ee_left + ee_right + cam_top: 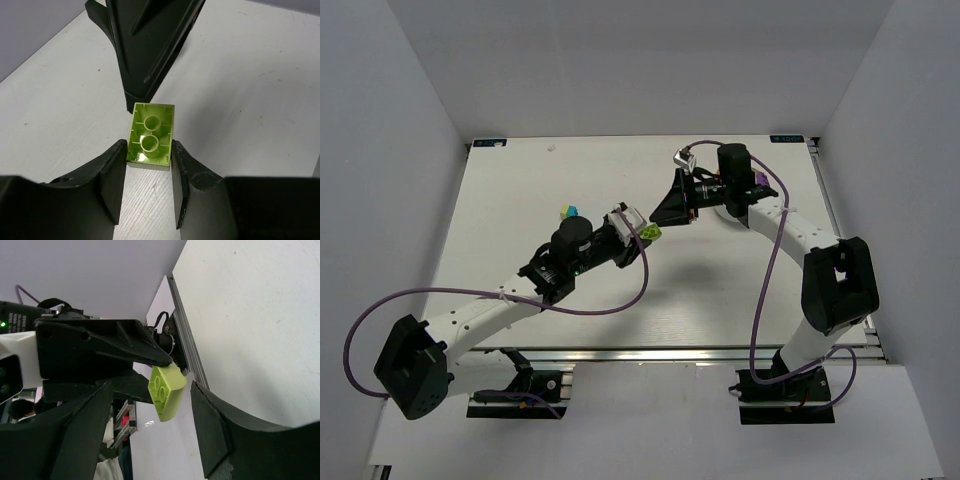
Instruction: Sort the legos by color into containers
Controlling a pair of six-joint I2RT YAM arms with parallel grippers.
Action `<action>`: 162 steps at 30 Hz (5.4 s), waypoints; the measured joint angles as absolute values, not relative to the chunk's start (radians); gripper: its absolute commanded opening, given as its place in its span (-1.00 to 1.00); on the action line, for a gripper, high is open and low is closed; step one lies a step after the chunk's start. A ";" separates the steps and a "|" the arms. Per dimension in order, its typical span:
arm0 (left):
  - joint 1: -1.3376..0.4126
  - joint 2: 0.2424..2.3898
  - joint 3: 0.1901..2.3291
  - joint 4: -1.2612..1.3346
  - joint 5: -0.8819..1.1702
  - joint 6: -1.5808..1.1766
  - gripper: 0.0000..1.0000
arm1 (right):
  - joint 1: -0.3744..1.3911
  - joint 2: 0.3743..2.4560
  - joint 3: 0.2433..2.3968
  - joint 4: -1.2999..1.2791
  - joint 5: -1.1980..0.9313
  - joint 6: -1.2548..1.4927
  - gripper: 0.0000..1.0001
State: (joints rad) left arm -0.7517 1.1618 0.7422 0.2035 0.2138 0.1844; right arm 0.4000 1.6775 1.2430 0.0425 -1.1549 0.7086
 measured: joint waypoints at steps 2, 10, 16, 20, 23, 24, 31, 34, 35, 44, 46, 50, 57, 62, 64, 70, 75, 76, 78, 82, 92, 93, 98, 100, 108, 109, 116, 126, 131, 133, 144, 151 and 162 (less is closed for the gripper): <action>-0.762 1.168 0.747 0.210 0.190 0.194 -1.00 | 0.400 1.681 1.244 0.009 -1.148 0.688 0.33; -0.800 1.173 0.753 0.241 0.112 0.225 -1.00 | 0.410 1.684 1.244 -0.074 -1.128 0.624 0.13; -0.819 1.199 0.768 0.255 0.079 0.239 -1.00 | 0.420 1.684 1.244 -0.081 -1.119 0.607 -0.73; -0.825 1.206 0.777 0.256 0.055 0.251 -0.31 | 0.411 1.686 1.243 -0.071 -1.119 0.625 -1.00; -0.828 1.208 0.783 0.261 0.040 0.245 0.39 | 0.406 1.686 1.242 -0.050 -1.128 0.636 -1.00; -0.828 1.208 0.783 0.263 0.034 0.244 0.64 | 0.405 1.686 1.242 -0.046 -1.137 0.629 -1.00; -0.815 1.169 0.783 0.257 -0.091 0.148 0.96 | 0.292 1.725 1.472 -0.323 -1.049 0.381 -1.00; -0.799 1.152 0.810 0.186 -0.165 0.105 0.96 | 0.188 1.750 1.628 -0.427 -0.934 0.253 -1.00; -0.793 1.156 0.834 0.139 -0.189 0.083 0.93 | 0.150 1.754 1.678 -0.461 -0.879 0.204 -1.00; -0.698 1.238 0.918 -0.184 -0.228 -0.054 0.22 | 0.044 1.792 1.916 -0.584 -0.340 -0.242 -1.00; -0.690 1.224 0.904 -0.218 -0.228 -0.062 0.38 | 0.036 1.812 1.917 -0.590 -0.280 -0.326 -1.00; -0.686 1.168 0.875 -0.242 -0.245 -0.067 0.52 | 0.019 1.893 1.936 -0.614 -0.226 -0.480 -1.00; -0.686 1.124 0.857 -0.244 -0.274 -0.056 0.54 | -0.002 2.029 1.987 -0.675 -0.219 -0.672 -1.00; -0.685 1.127 0.851 -0.244 -0.278 -0.049 0.54 | -0.012 2.070 2.030 -0.694 -0.243 -0.725 -1.00; -0.684 1.134 0.847 -0.244 -0.278 -0.048 0.55 | -0.012 2.086 2.053 -0.694 -0.252 -0.741 -1.00; -0.682 1.138 0.840 -0.242 -0.278 -0.041 0.56 | -0.012 2.130 2.079 -0.696 -0.284 -0.765 -1.00; -0.677 1.138 0.838 -0.240 -0.278 -0.038 0.56 | -0.009 2.154 2.082 -0.707 -0.314 -0.775 -1.00; -0.677 1.138 0.838 -0.240 -0.278 -0.038 0.56 | -0.008 2.157 2.082 -0.709 -0.318 -0.779 -1.00; -0.677 1.139 0.838 -0.239 -0.277 -0.038 0.56 | -0.006 2.160 2.083 -0.709 -0.323 -0.792 -1.00; -0.676 1.143 0.838 -0.239 -0.276 -0.038 0.56 | -0.004 2.162 2.084 -0.714 -0.337 -0.810 -1.00; -0.676 1.143 0.838 -0.239 -0.273 -0.037 0.57 | 0.007 2.166 2.083 -0.739 -0.346 -0.844 -1.00; -0.676 1.143 0.838 -0.239 -0.273 -0.036 0.57 | 0.010 2.167 2.083 -0.740 -0.347 -0.846 -1.00; -0.676 1.143 0.838 -0.239 -0.272 -0.034 0.57 | 0.037 2.167 2.083 -0.745 -0.347 -0.850 -1.00; -0.676 1.143 0.838 -0.239 -0.272 -0.034 0.58 | 0.047 2.168 2.083 -0.744 -0.347 -0.852 -1.00; -0.676 1.143 0.838 -0.239 -0.271 -0.034 0.59 | 0.068 2.176 2.083 -0.744 -0.334 -0.865 -0.82; -0.676 1.143 0.838 -0.239 -0.271 -0.034 0.59 | 0.068 2.178 2.081 -0.742 -0.329 -0.867 -0.82; -0.676 1.143 0.836 -0.238 -0.269 -0.034 0.60 | 0.067 2.188 2.077 -0.741 -0.287 -0.873 -0.40; -0.676 1.143 0.831 -0.234 -0.266 -0.034 0.66 | 0.067 2.188 2.047 -0.717 -0.249 -0.893 0.17; -0.676 1.143 0.831 -0.233 -0.262 -0.035 0.66 | 0.067 2.188 2.044 -0.716 -0.241 -0.886 0.12; -0.676 1.145 0.831 -0.234 -0.262 -0.038 0.62 | 0.067 2.187 2.044 -0.713 -0.237 -0.872 0.08; -0.661 1.164 0.831 -0.234 -0.277 -0.092 -0.24 | 0.063 1.933 1.901 -0.564 -0.230 -0.693 -0.63; -0.547 1.276 0.875 -0.264 -0.286 -0.181 -0.46 | 0.060 1.534 1.548 -0.434 -0.604 -0.482 0.19; -0.283 1.495 1.068 -0.507 -0.244 -0.574 0.96 | 0.103 1.322 1.103 -0.239 -1.020 -0.234 0.78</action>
